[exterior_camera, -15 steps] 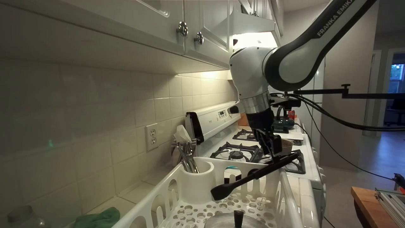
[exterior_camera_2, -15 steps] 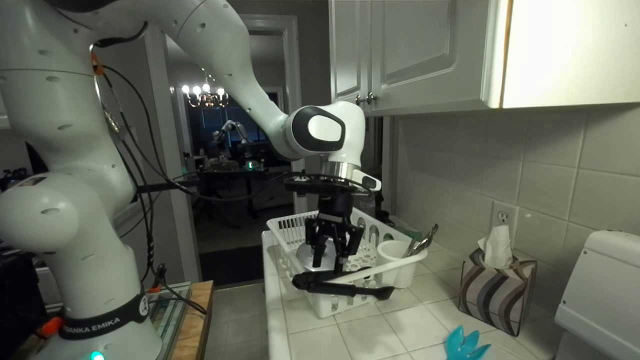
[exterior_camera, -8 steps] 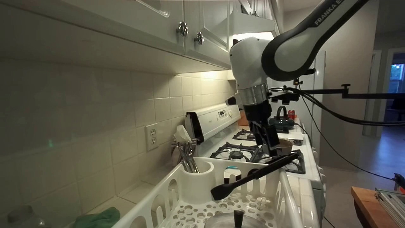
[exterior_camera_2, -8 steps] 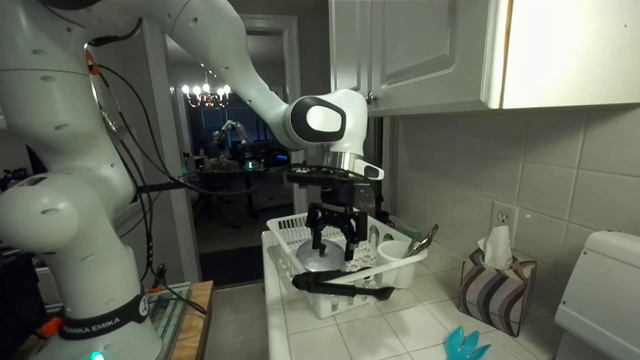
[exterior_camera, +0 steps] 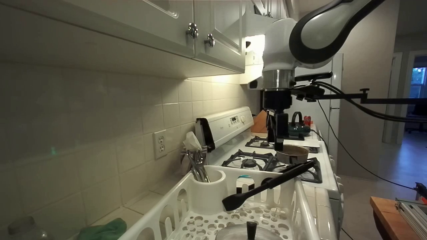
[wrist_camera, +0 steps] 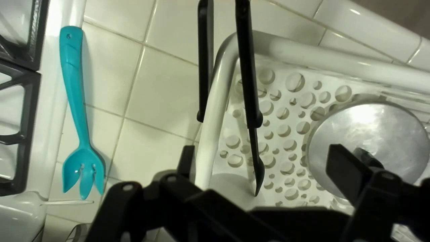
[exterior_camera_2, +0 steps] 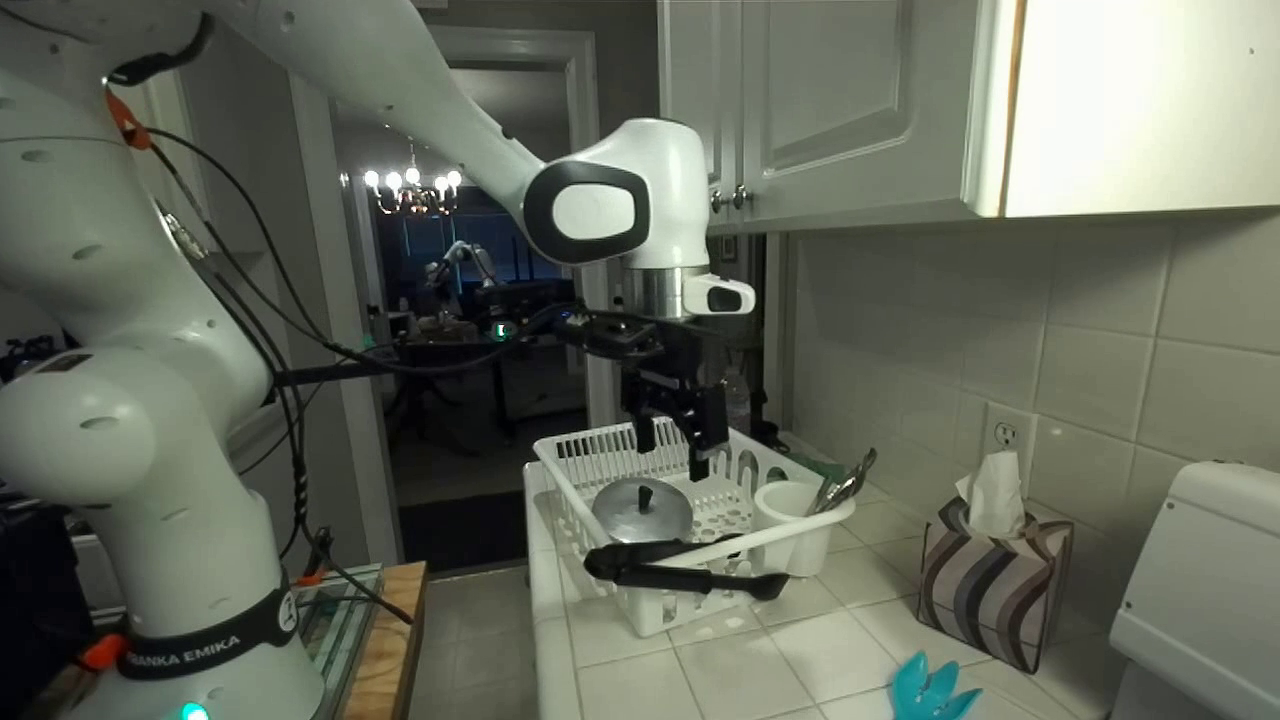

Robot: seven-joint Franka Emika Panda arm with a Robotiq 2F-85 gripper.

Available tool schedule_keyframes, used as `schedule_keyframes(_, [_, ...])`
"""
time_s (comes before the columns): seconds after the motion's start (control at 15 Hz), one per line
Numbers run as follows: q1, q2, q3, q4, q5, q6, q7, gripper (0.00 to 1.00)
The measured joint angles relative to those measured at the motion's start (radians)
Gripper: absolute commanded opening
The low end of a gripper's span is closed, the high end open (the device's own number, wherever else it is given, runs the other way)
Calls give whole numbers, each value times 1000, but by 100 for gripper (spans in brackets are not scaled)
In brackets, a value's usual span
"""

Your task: Put the black tongs on the dishrack.

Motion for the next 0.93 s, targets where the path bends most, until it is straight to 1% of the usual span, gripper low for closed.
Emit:
schedule_keyframes(0.27, [0, -141, -32, -82, 5, 8, -5, 100])
schedule_keyframes(0.53, [0, -258, -56, -137, 5, 7, -2, 100])
schedule_keyframes(0.73, [0, -313, -70, -155, 5, 5, 11, 100])
schedule_keyframes(0.93, [0, -339, -75, -157, 5, 2, 41, 100])
